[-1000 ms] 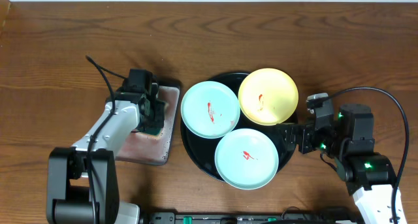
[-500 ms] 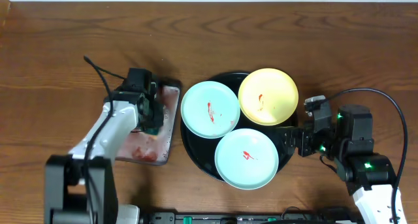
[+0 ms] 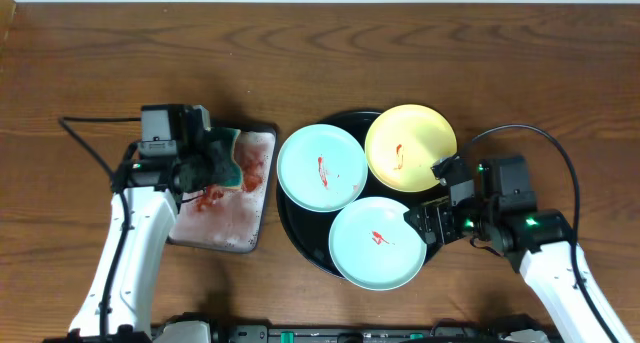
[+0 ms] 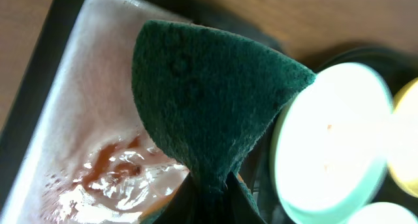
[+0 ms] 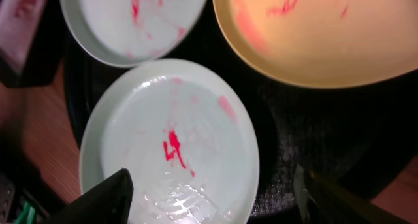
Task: Clean dirty plates on tray and stack at the side
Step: 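Dip the sponge in the soapy water with the left gripper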
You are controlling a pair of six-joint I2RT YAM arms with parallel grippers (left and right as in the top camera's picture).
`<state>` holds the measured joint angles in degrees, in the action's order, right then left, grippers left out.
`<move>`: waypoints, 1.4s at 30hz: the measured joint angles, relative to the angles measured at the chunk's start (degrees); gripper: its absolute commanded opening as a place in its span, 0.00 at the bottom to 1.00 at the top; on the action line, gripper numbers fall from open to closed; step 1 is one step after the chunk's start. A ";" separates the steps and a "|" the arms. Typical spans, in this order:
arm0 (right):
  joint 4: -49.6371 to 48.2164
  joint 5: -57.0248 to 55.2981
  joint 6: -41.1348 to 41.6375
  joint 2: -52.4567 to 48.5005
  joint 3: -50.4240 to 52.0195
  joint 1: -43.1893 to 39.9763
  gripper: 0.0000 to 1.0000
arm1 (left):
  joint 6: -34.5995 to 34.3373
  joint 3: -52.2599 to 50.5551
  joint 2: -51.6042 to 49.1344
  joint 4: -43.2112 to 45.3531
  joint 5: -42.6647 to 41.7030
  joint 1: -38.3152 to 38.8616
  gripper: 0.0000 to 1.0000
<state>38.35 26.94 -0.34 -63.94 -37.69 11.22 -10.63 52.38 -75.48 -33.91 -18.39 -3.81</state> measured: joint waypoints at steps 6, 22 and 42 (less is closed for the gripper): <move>-0.55 -1.25 -0.13 -5.44 0.00 0.17 0.69 | -0.31 -2.45 1.33 1.86 -7.30 -4.31 0.08; -4.66 -1.53 -0.37 -14.58 0.00 0.17 0.46 | 8.07 -8.17 1.31 7.32 -27.78 -12.26 0.07; -4.87 -1.70 -0.35 -15.45 0.00 0.17 0.35 | 8.37 -21.97 1.31 13.33 -20.37 -9.97 0.07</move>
<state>33.47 25.23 -0.69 -79.40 -37.69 11.40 -2.26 30.41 -74.17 -20.58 -38.76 -13.78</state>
